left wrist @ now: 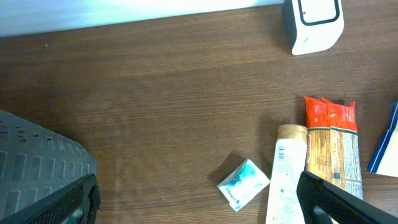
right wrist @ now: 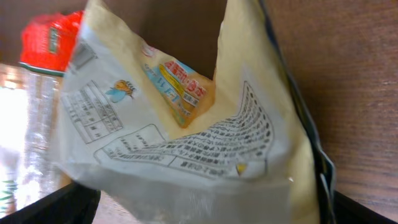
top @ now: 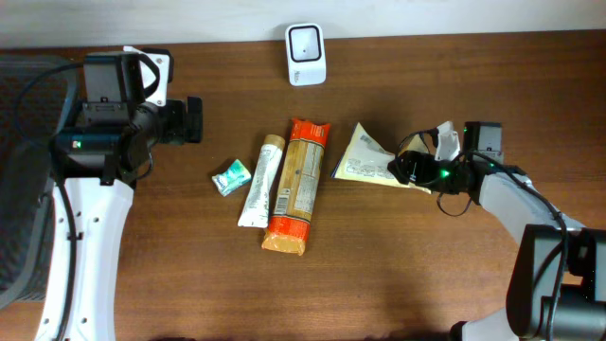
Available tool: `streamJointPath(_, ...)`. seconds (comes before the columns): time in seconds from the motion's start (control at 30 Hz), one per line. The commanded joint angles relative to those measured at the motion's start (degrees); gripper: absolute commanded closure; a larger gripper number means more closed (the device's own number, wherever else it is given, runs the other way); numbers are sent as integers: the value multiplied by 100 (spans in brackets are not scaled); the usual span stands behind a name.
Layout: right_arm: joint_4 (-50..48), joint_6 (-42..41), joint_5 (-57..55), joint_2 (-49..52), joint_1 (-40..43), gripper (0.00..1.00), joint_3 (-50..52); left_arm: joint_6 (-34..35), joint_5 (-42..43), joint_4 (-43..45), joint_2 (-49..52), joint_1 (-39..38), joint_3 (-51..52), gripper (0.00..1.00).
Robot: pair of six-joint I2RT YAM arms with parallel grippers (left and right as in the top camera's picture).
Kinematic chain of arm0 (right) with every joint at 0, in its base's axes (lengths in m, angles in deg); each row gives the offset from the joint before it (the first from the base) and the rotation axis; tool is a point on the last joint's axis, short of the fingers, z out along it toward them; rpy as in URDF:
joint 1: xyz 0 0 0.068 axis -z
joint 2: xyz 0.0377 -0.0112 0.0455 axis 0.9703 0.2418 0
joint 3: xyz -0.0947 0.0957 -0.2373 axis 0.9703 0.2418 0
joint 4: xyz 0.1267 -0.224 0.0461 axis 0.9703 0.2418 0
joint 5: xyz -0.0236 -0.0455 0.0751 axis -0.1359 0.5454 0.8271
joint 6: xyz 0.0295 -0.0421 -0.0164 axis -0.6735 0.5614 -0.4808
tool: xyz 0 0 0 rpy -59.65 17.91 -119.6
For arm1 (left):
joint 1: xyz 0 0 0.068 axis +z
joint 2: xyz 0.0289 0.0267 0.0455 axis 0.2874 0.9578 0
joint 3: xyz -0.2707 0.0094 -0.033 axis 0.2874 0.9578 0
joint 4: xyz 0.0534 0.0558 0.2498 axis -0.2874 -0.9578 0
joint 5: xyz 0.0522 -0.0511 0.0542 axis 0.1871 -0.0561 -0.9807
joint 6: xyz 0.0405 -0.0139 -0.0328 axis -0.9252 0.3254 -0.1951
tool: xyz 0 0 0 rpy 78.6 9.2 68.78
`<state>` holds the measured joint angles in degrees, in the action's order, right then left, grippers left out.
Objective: Scan the item barcode
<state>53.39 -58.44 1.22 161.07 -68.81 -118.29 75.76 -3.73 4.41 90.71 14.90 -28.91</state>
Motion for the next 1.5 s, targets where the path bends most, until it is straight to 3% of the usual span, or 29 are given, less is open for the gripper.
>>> streamJointPath(0.0, -186, 42, 529, -4, 28, 1, -63, -28, -20, 15, 0, 11, -20, 1)
streamJointPath(0.23, -756, 990, 144, 581, 26, 1, -63, -28, -20, 15, 0, 11, -20, 1)
streamJointPath(0.33, -1294, 999, 651, 1043, 26, 3, -63, -28, -22, 15, 0, 11, -20, 1)
streamJointPath(0.37, -1394, 914, 688, 1080, 26, 16, -63, -28, -22, 15, 0, 11, -20, 1)
streamJointPath(0.4, -1482, 750, 691, 1091, 26, 45, -63, -28, -22, 15, 0, 11, -20, 1)
streamJointPath(0.43, -1574, 546, 732, 1091, 28, 68, -63, -28, -22, 15, 0, 11, -20, 1)
streamJointPath(0.47, -1786, 422, 1128, 1088, 33, 82, -63, -28, -22, 15, 0, 11, -20, 1)
streamJointPath(0.57, -1867, 111, 1440, 1086, 39, 96, -70, -28, -22, 15, 0, 11, -20, 1)
streamJointPath(0.63, -1174, 33, 1325, 1084, 39, 96, -70, -28, -22, 15, 0, 11, -20, 1)
streamJointPath(0.7, 289, 59, 621, 1025, 39, 94, -72, -28, -20, 13, 0, 11, -20, 1)
streamJointPath(0.77, 1069, 59, 205, 852, 39, 46, -216, -28, -22, 15, 0, 11, -20, 1)
streamJointPath(0.8, 1589, 153, -201, 782, 39, 36, -518, -28, -22, 15, 0, 11, -20, 1)
streamJointPath(0.97, 3362, 1268, -914, 778, 37, 27, -1945, -28, -22, 15, 0, 11, -20, 1)
streamJointPath(1.07, 3851, 1416, -911, 778, 37, 21, -2885, -28, -22, 15, 0, 11, -20, 1)
streamJointPath(1.13, 3864, 1589, -905, 778, 26, 9, -3453, -28, -22, 15, 0, 11, -20, 1)
streamJointPath(1.23, 3731, 1912, -861, 898, 20, 2, -3453, -28, -22, 15, 0, 11, -20, 1)
streamJointPath(1.47, 3652, 2321, -153, 1681, -177, 1, -3416, -28, -22, 15, 0, 11, -20, 1)
